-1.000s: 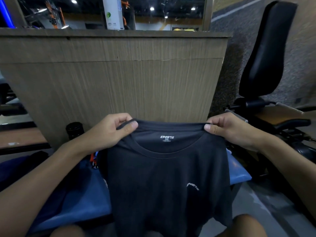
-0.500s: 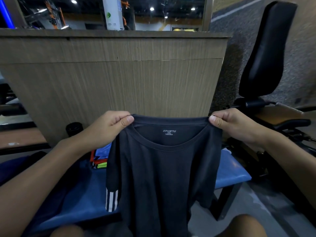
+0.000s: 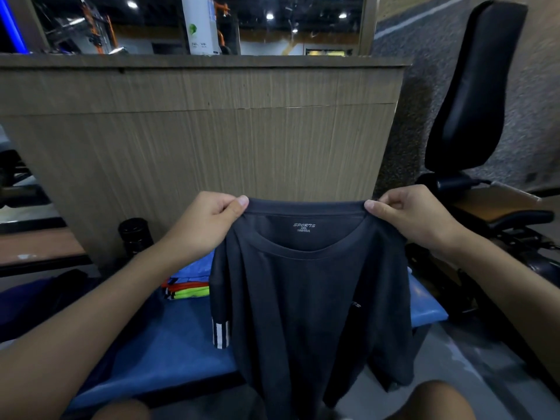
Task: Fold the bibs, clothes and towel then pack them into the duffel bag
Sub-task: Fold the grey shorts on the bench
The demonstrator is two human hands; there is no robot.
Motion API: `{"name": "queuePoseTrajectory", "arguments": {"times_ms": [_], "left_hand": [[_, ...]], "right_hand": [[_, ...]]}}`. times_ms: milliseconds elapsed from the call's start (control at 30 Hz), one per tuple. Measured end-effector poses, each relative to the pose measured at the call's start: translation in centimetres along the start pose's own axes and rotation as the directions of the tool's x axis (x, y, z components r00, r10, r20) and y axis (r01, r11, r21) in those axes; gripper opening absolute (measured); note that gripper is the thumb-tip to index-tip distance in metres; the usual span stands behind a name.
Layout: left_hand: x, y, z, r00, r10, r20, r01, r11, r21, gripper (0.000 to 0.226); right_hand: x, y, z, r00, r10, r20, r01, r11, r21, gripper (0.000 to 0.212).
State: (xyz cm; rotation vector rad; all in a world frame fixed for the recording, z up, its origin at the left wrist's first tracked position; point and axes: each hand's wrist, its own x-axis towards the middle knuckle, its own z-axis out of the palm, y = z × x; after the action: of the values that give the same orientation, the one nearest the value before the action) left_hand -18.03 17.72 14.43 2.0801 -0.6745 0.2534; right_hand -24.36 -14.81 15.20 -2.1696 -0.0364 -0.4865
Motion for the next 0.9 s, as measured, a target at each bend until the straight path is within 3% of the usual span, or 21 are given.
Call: {"name": "queuePoseTrajectory", "arguments": {"times_ms": [133, 200, 300, 467, 667, 900], "left_hand": [[0.3, 1.9, 2.4, 0.981, -0.088, -0.171, 0.089, 0.996, -0.004, 0.051], [0.5, 3.0, 3.8, 0.978, -0.088, -0.187, 0.092, 0.996, 0.011, 0.054], [0.9, 4.2, 5.5, 0.988, -0.033, -0.15, 0.047, 0.995, 0.086, 0.058], [1.0, 5.3, 7.2, 0.995, 0.013, -0.098, -0.007, 0.998, 0.067, 0.057], [0.1, 5.5, 7.1, 0.999, -0.035, 0.038, 0.037, 0.999, -0.036, 0.046], [0.0, 5.3, 6.3, 0.983, -0.055, 0.174, 0.06, 0.998, -0.022, 0.031]], "right_hand": [[-0.1, -1.0, 1.9, 0.988, 0.114, -0.108, -0.098, 0.985, 0.144, 0.036], [-0.5, -1.9, 3.0, 0.988, 0.151, -0.038, -0.137, 0.958, 0.253, 0.035], [-1.4, -3.9, 4.8, 0.979, 0.169, 0.113, -0.199, 0.91, 0.363, 0.019], [-2.1, -5.8, 7.3, 0.989, 0.116, 0.096, -0.141, 0.938, 0.316, 0.013], [-2.5, -5.7, 7.8, 0.994, 0.104, 0.031, -0.109, 0.953, 0.284, 0.019], [-2.7, -5.8, 7.7, 0.997, 0.077, 0.028, -0.081, 0.97, 0.228, 0.01]]}}
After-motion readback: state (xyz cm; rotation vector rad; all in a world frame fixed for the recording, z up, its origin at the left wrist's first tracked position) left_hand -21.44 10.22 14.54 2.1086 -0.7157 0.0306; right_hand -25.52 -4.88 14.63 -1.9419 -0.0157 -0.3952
